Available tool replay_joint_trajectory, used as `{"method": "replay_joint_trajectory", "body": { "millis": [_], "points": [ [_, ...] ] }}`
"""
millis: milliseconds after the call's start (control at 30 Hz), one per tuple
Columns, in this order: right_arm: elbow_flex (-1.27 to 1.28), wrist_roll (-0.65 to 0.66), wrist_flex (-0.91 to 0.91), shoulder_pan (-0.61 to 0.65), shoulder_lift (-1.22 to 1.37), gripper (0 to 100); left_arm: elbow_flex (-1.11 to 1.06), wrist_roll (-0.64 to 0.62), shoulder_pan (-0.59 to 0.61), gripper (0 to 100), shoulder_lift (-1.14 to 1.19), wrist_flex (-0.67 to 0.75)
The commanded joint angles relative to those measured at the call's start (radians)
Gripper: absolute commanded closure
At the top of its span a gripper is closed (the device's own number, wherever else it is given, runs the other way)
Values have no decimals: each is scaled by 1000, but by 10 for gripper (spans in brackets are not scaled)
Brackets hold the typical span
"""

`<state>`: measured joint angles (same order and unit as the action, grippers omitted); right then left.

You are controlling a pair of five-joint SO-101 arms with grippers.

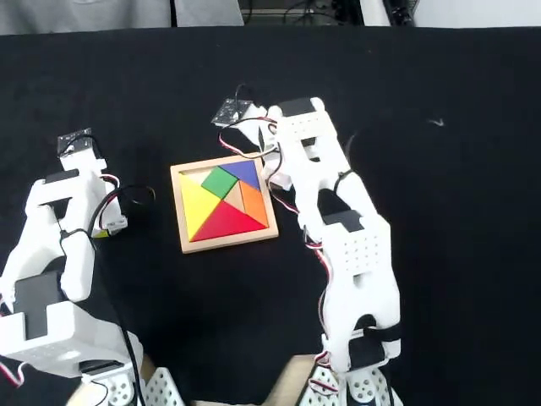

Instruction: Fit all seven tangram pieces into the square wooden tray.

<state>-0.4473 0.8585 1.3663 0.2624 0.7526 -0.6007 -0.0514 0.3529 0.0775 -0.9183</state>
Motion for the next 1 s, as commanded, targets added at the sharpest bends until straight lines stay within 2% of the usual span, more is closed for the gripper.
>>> {"method": "replay_joint_trajectory", "body": {
  "millis": [0, 167, 267, 600, 800, 967],
  "points": [
    [-15, 6, 5, 14, -12, 832, 51, -11, -10, 970, -5, -8],
    [-18, 5, 8, 14, -19, 942, 53, -11, -10, 970, -5, -8],
    [-18, 3, 14, 15, -25, 972, 53, -11, -10, 970, -5, -8],
    [-7, 3, 84, 14, -116, 971, 56, -11, -12, 970, -5, -8],
    [-5, 8, 89, 12, -116, 874, 56, -12, -12, 970, -5, -8],
    [-7, 9, 86, 12, -116, 913, 56, -12, -12, 970, -5, -8]
  ]
}}
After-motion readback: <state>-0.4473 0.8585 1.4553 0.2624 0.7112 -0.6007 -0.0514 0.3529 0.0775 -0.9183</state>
